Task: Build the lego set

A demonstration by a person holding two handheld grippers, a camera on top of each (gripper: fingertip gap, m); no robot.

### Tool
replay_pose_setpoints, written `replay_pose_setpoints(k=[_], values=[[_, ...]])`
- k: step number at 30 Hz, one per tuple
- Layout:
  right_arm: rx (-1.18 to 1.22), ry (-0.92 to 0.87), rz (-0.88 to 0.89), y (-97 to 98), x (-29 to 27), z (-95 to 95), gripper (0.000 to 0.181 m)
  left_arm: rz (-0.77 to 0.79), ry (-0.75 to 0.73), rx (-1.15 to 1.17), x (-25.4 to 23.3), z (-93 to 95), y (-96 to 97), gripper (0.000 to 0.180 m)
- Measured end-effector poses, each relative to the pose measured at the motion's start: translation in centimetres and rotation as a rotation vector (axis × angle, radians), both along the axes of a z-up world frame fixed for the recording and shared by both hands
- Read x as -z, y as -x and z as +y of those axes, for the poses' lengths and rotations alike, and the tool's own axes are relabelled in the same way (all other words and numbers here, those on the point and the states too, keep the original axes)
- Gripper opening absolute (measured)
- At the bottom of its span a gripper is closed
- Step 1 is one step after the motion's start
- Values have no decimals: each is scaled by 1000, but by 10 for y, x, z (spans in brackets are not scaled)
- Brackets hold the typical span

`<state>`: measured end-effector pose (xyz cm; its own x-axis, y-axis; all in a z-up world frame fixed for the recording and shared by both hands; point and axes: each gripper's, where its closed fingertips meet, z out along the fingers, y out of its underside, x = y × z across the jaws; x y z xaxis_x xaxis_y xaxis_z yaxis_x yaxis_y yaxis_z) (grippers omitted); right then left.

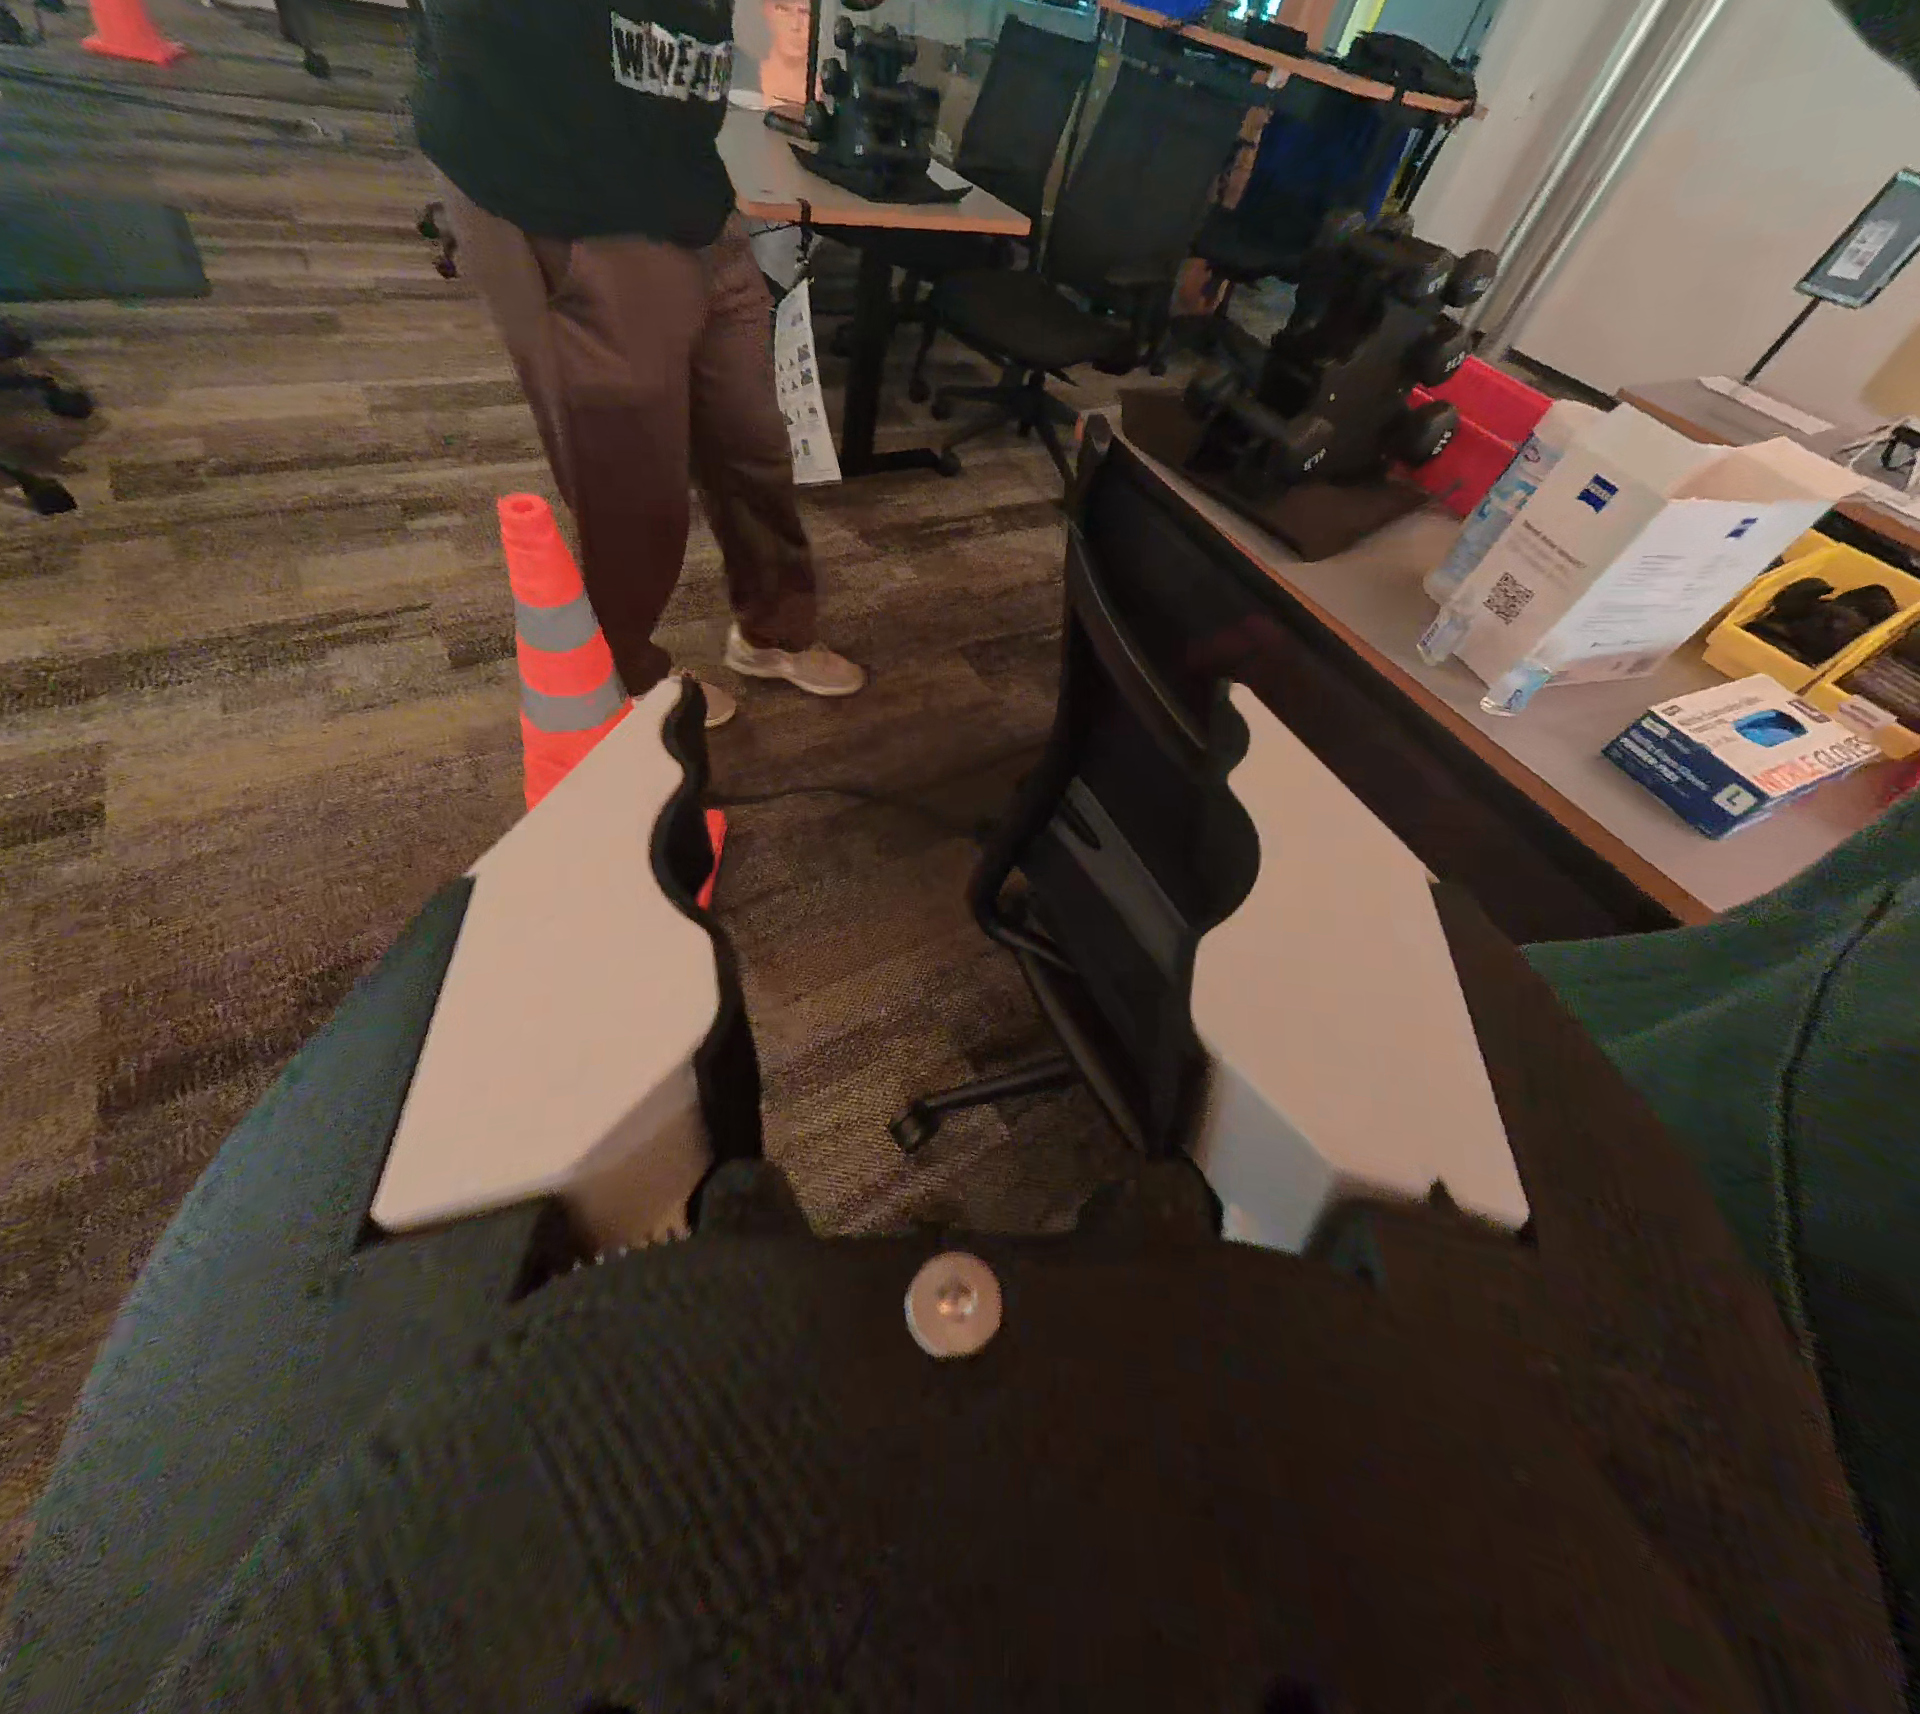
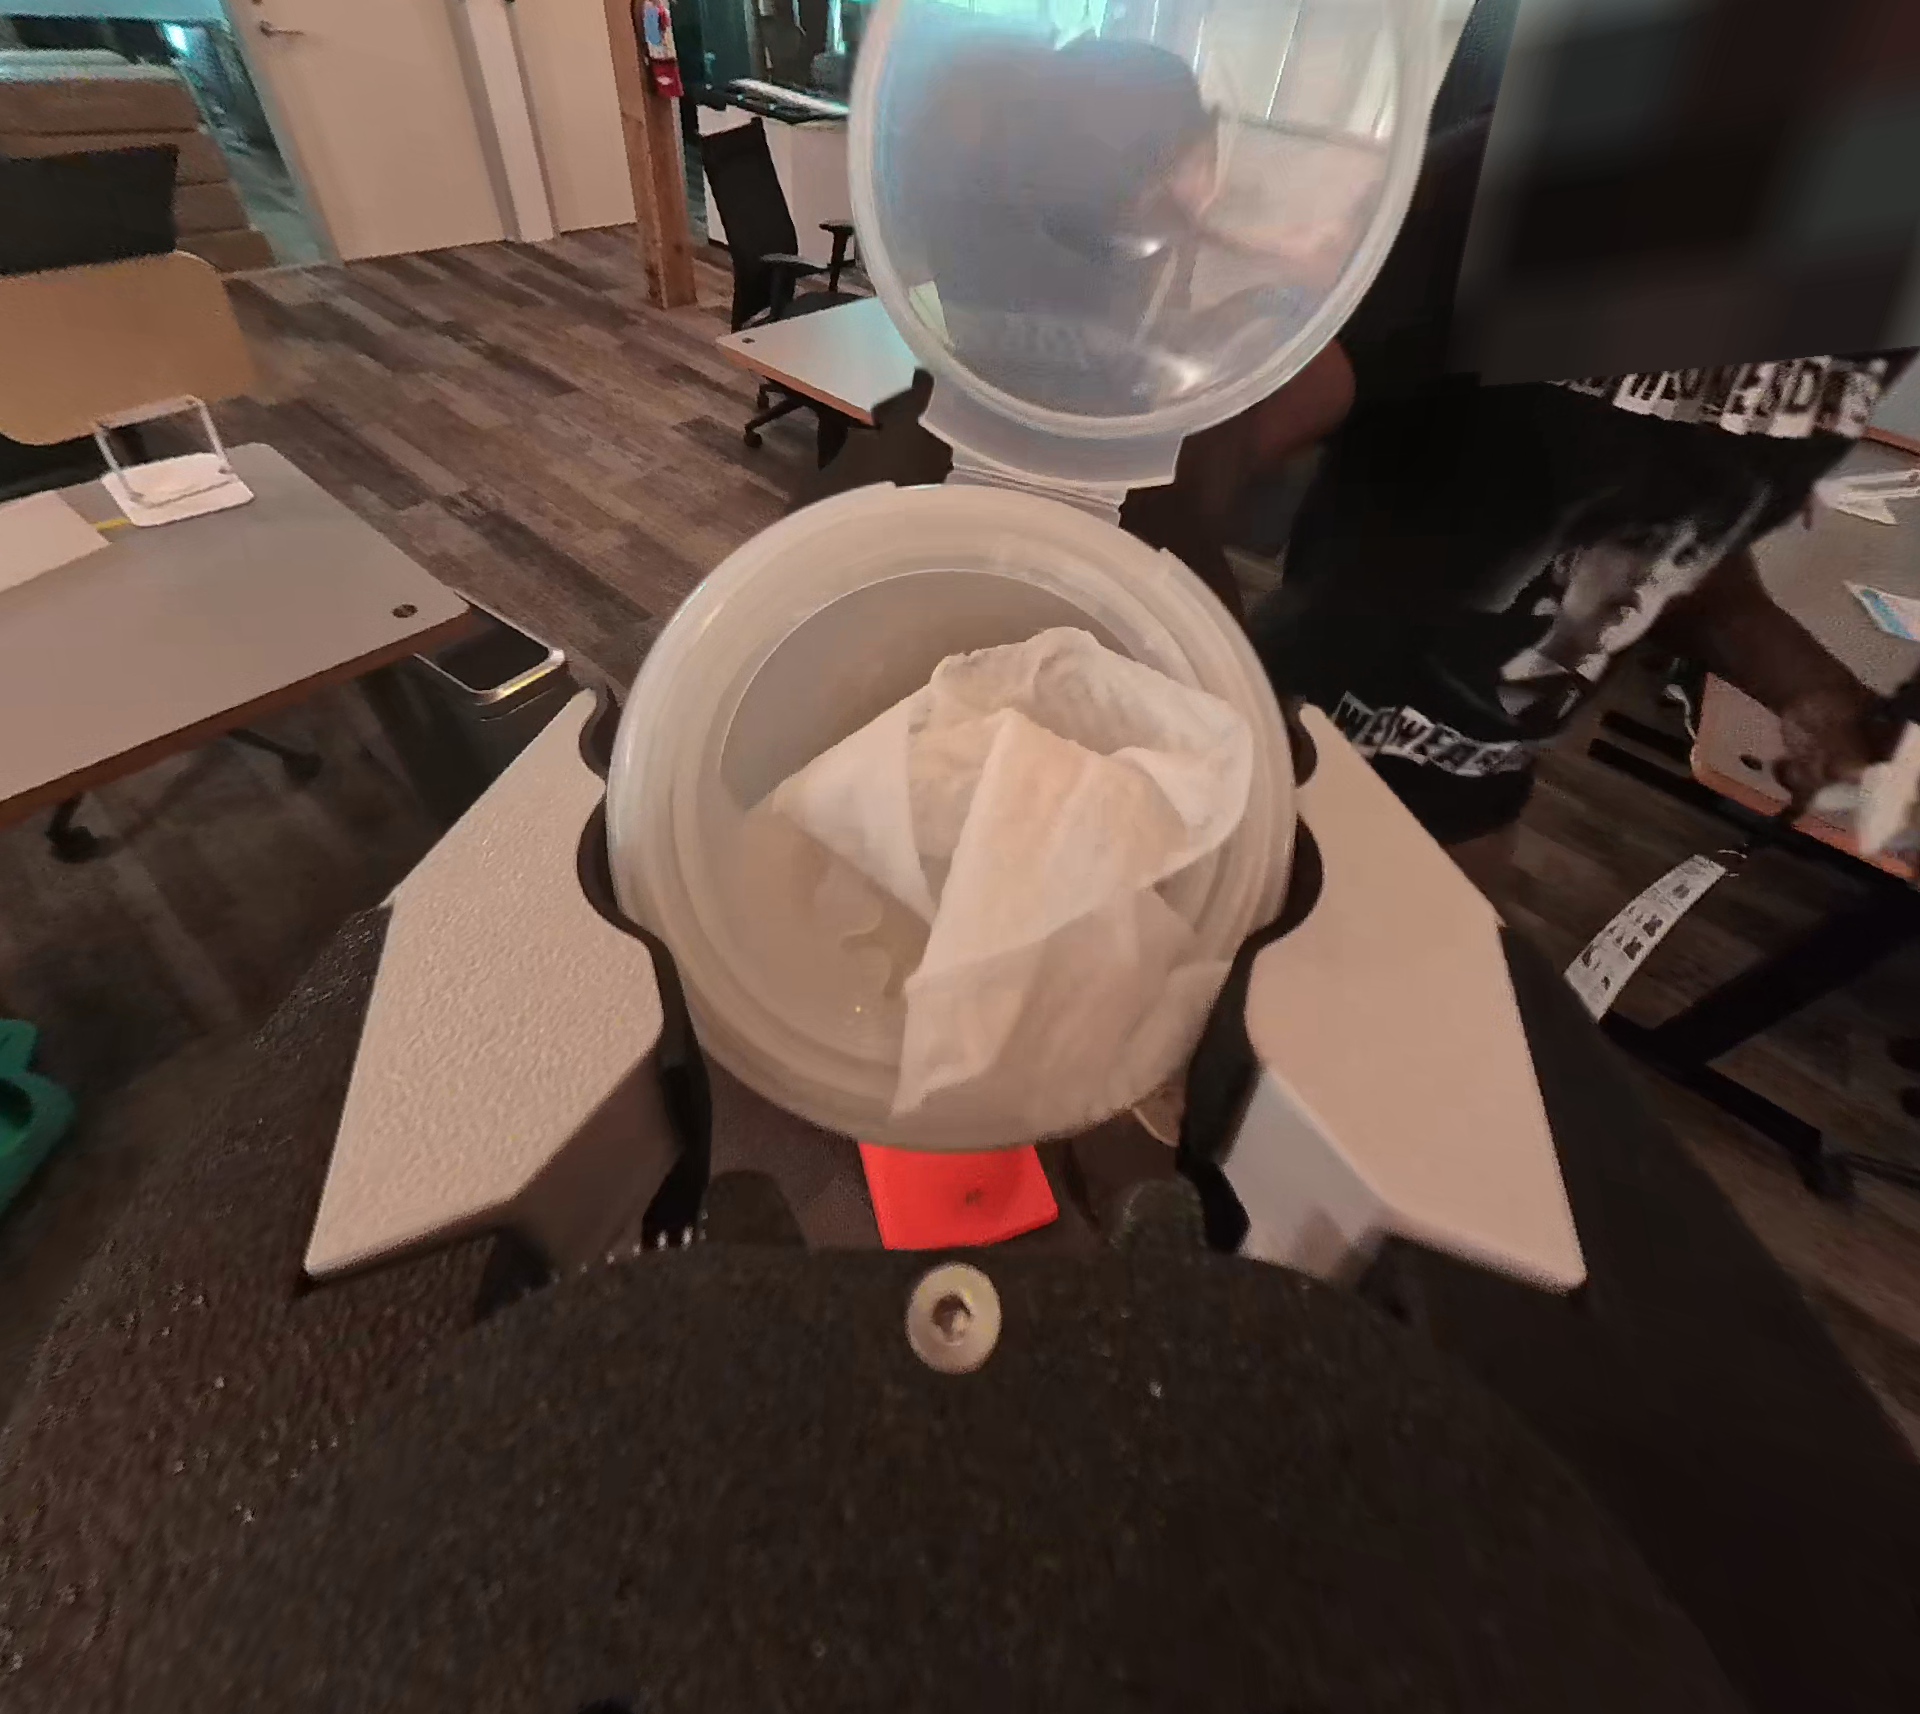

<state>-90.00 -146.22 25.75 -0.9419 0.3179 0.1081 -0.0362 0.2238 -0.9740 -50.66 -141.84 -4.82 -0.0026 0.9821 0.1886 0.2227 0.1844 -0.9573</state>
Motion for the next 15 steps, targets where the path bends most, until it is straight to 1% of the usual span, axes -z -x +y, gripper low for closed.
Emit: replay_pose_setpoints(k=[3,6,9,12,14,15], values=[[-4,26,-9,19,8,-6,121,-3,11,9,-2,-14,36,94],[6,49,19,40,14,-9,119,12,11,28,-15,-22,79,94],[20,63,39,66,22,-11,120,20,44,59,-24,-23,115,93],[53,95,42,92,28,-11,121,4,43,103,-22,-20,136,93],[76,80,62,105,33,-9,122,-18,44,138,-17,-20,144,93],[84,91,77,109,32,-6,120,-29,48,155,-14,-22,148,93]])
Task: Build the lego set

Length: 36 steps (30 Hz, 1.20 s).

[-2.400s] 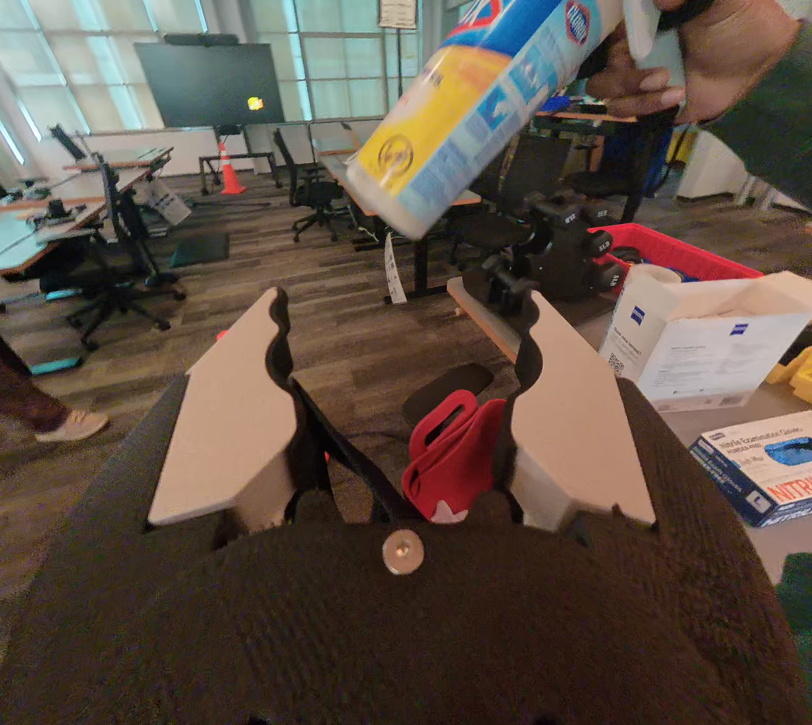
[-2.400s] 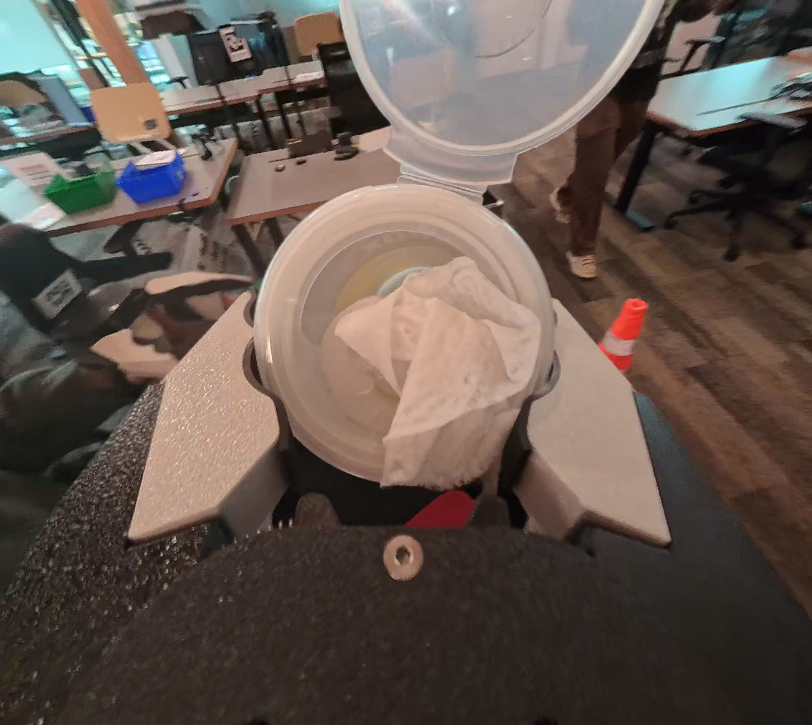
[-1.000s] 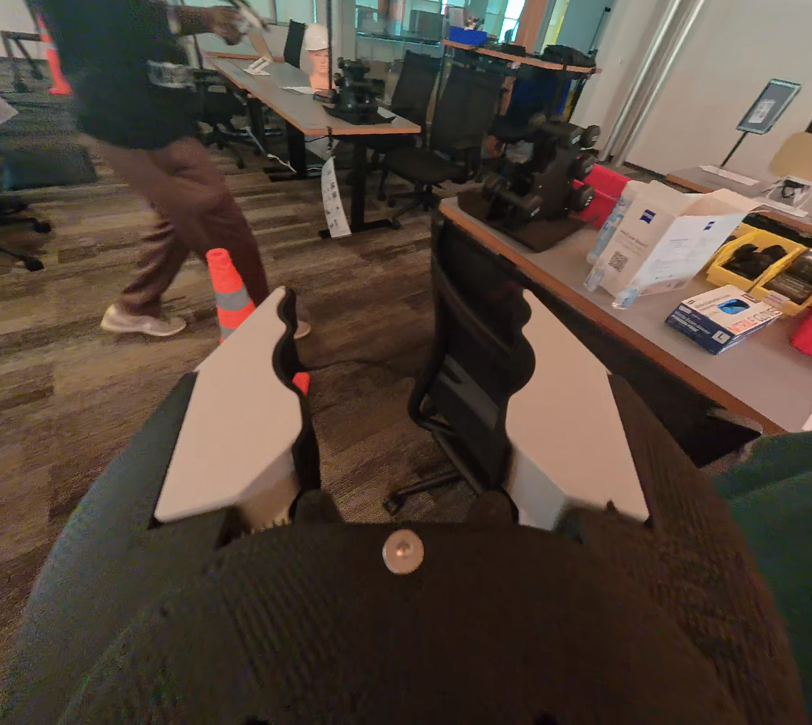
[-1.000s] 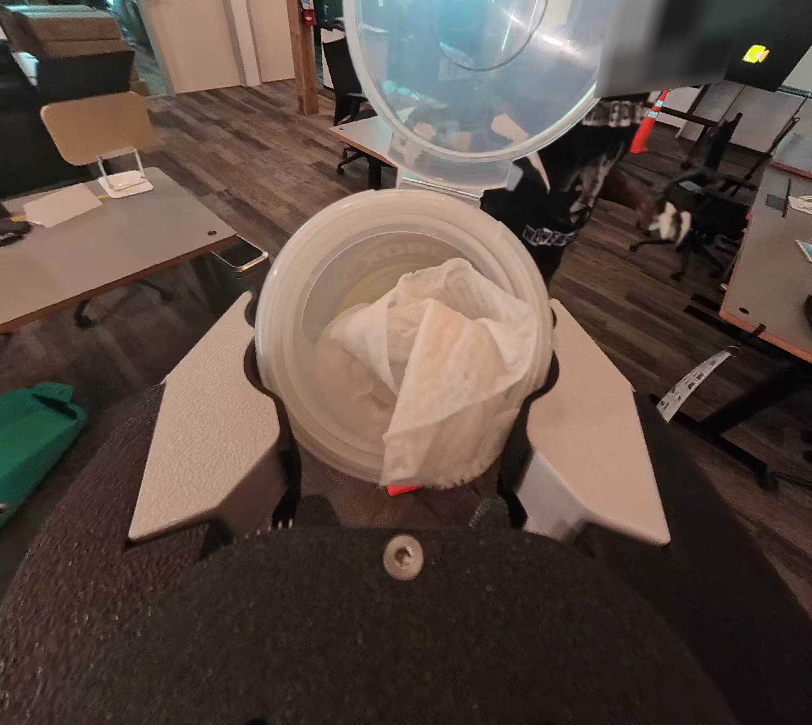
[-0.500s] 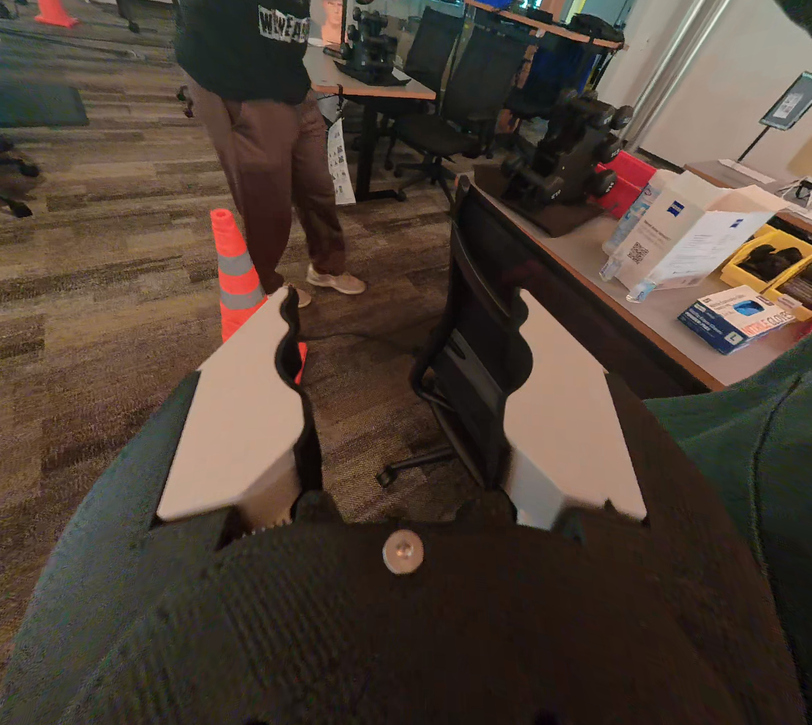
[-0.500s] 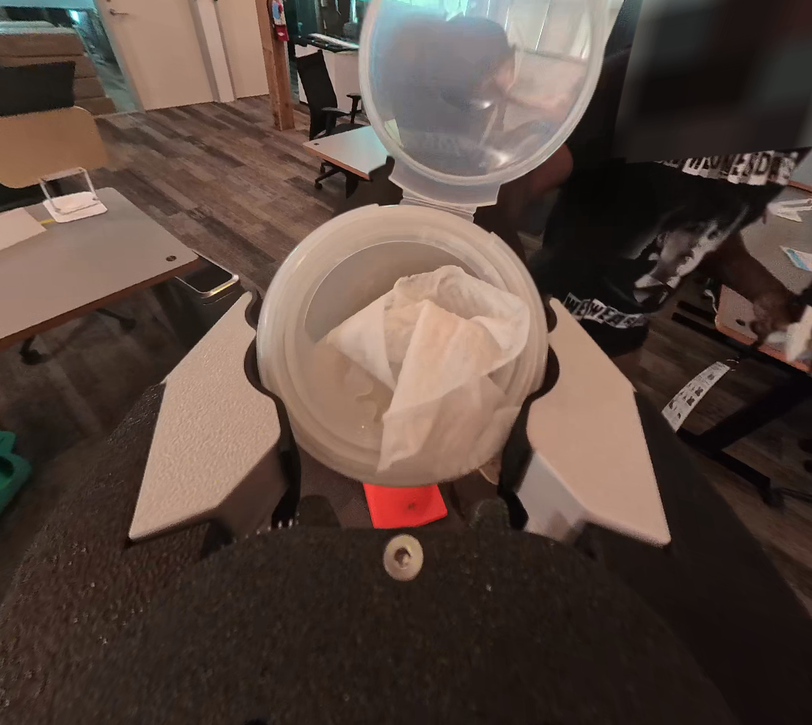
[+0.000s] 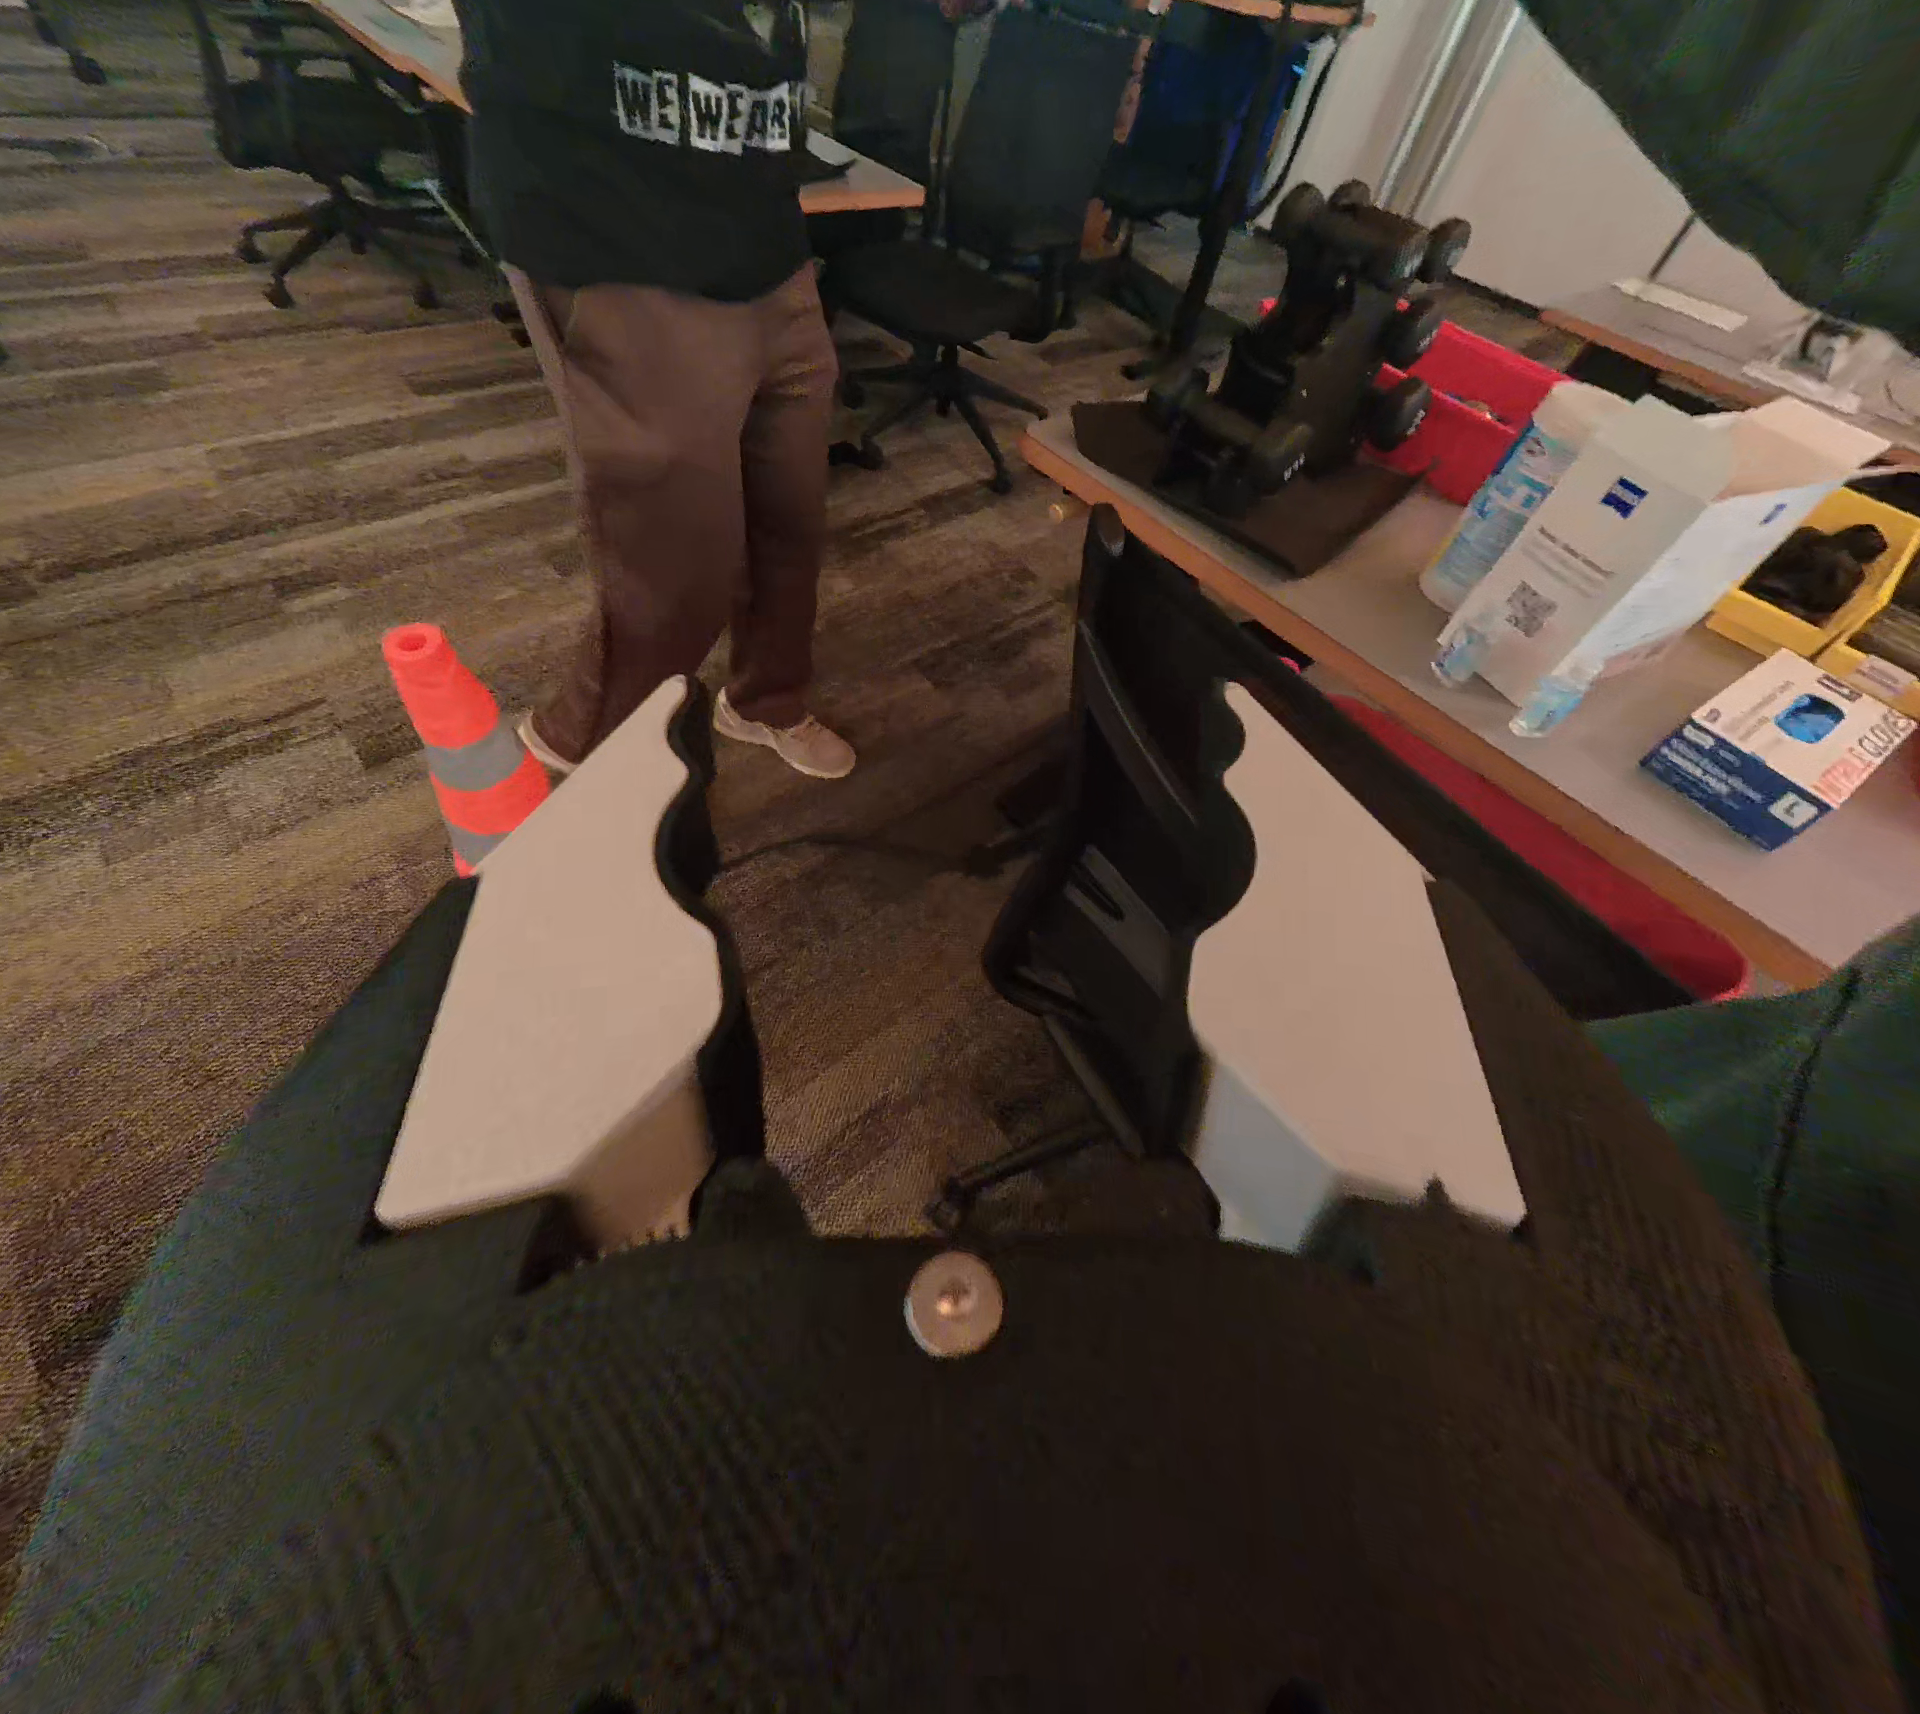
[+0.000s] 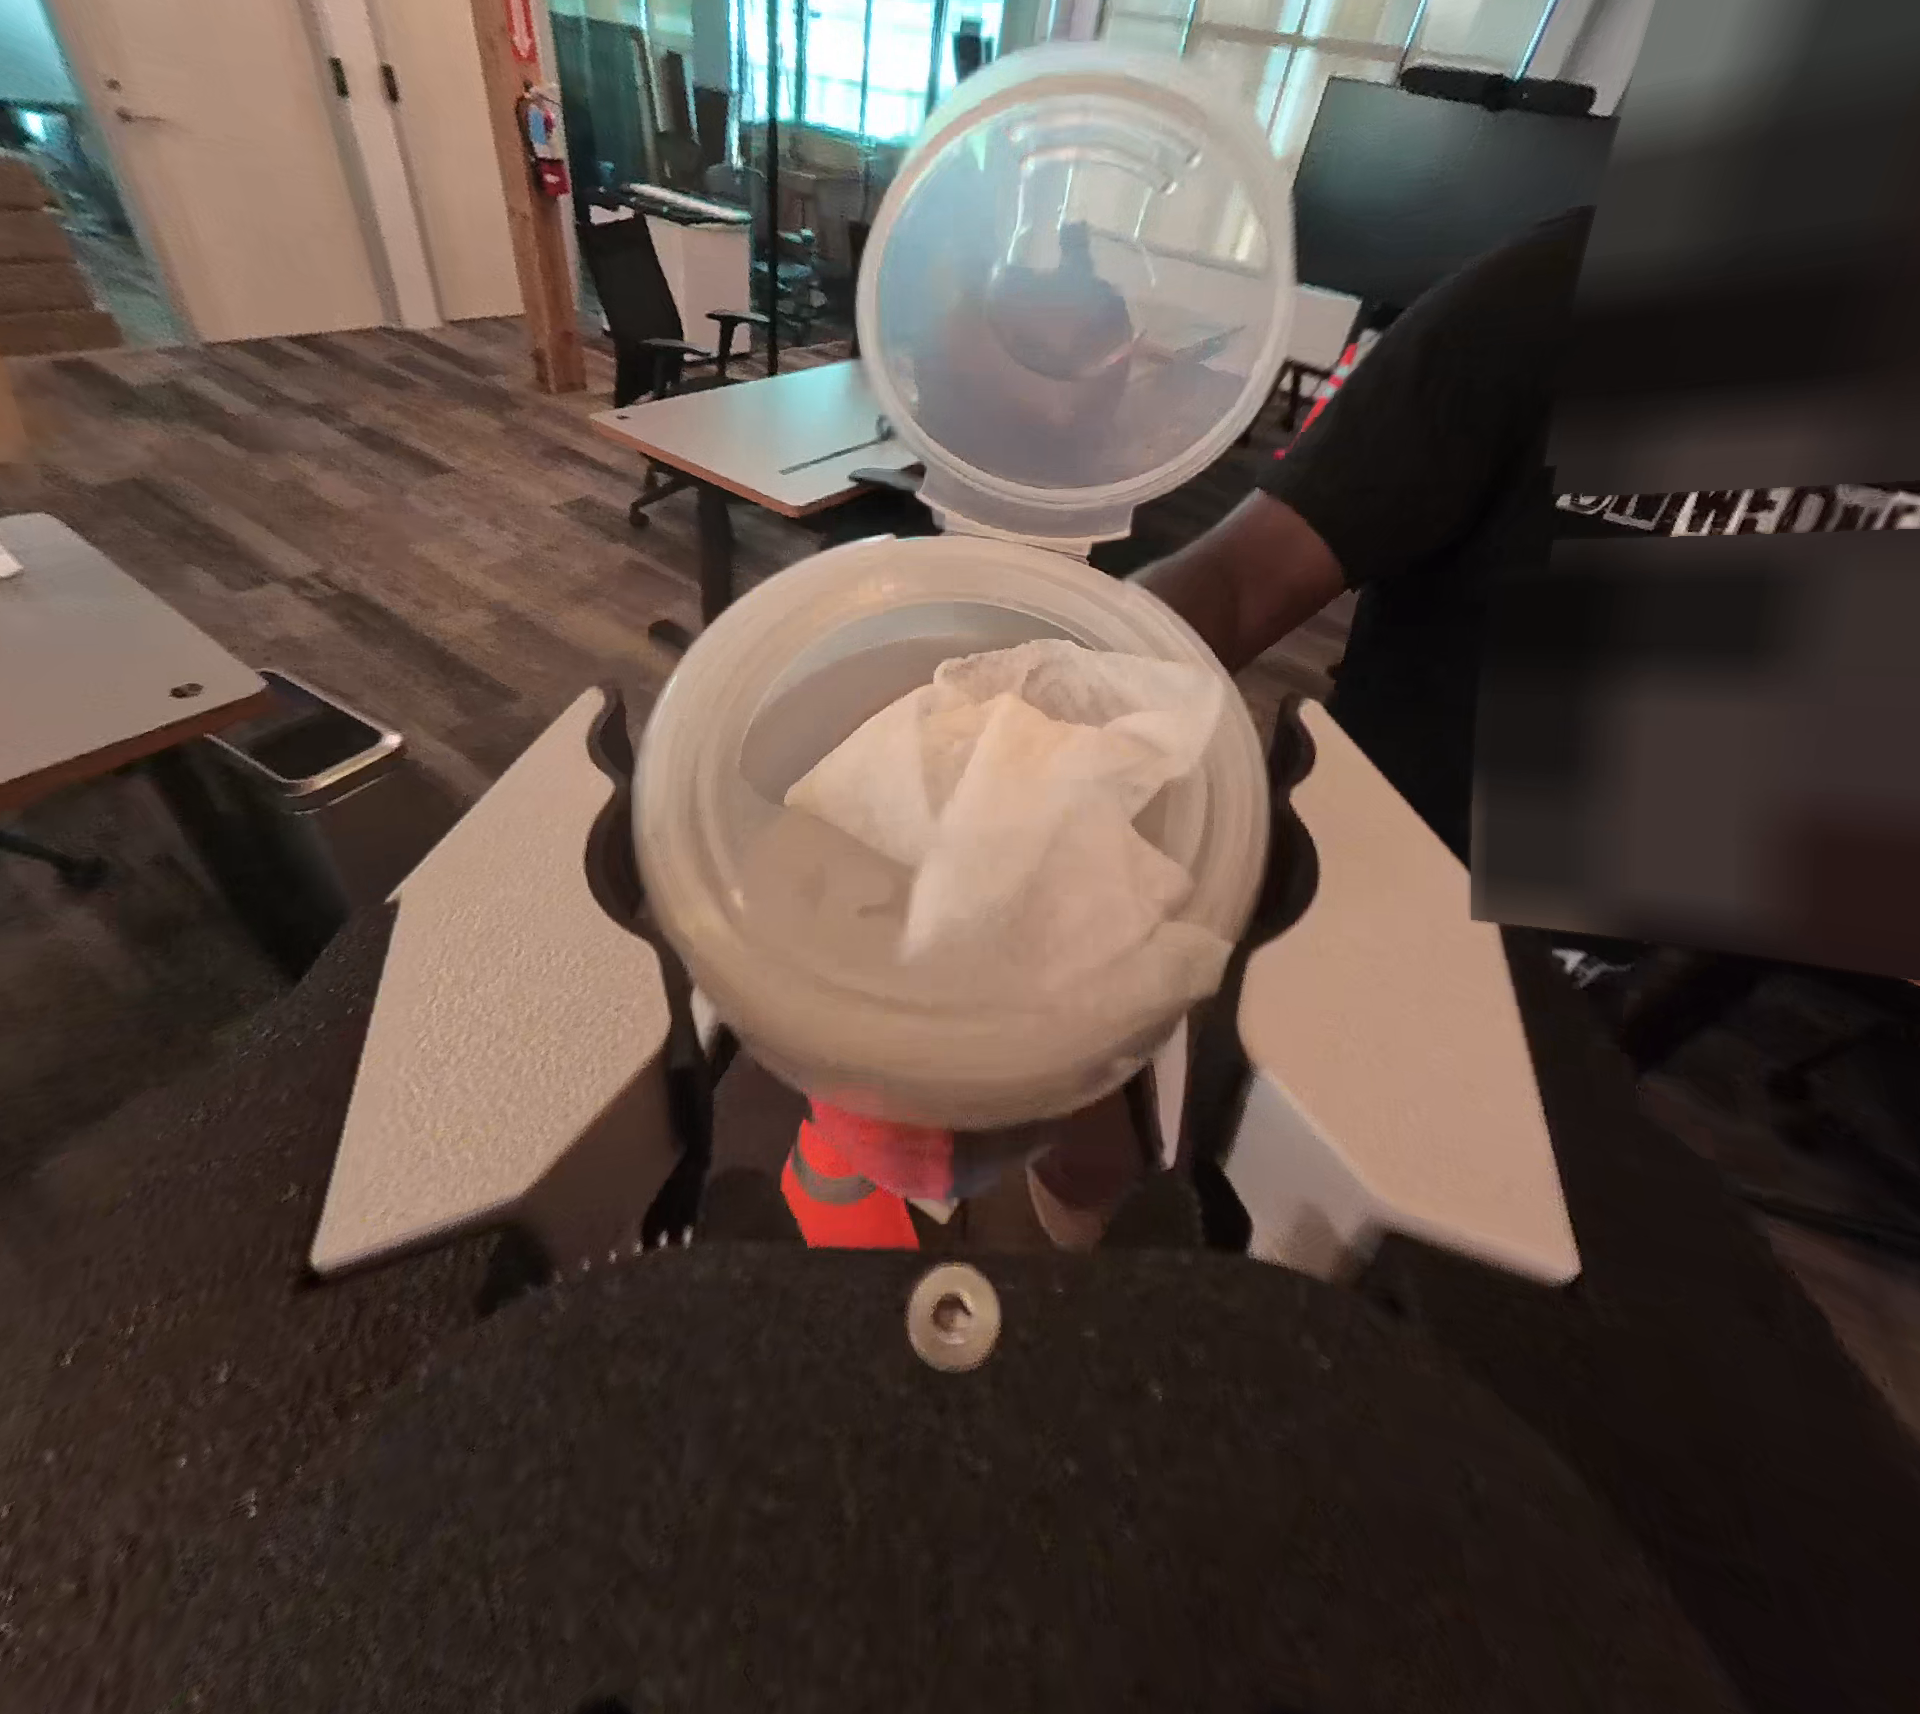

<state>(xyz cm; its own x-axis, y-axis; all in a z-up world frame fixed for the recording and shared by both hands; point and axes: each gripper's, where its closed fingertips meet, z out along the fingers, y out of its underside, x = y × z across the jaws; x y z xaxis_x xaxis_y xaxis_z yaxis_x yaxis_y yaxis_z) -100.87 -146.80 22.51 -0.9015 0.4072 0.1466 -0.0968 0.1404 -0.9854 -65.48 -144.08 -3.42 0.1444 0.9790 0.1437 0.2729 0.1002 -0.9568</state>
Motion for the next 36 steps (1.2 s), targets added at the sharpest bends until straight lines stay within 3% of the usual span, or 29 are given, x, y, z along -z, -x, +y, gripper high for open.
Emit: replay_pose_setpoints(k=[5,12,18,25,36], values=[[57,30,33,-3,-10,46,111,-23,-47,83,13,-22,23,93],[106,-85,86,-58,-48,94,49,-1,-72,253,18,-61,49,91],[178,-231,60,-47,-55,79,45,30,-85,336,20,-98,66,90],[238,-369,-27,5,-10,61,47,17,-102,343,32,-125,77,89],[94,-407,-143,80,50,14,43,-3,-132,187,39,-149,115,88]])
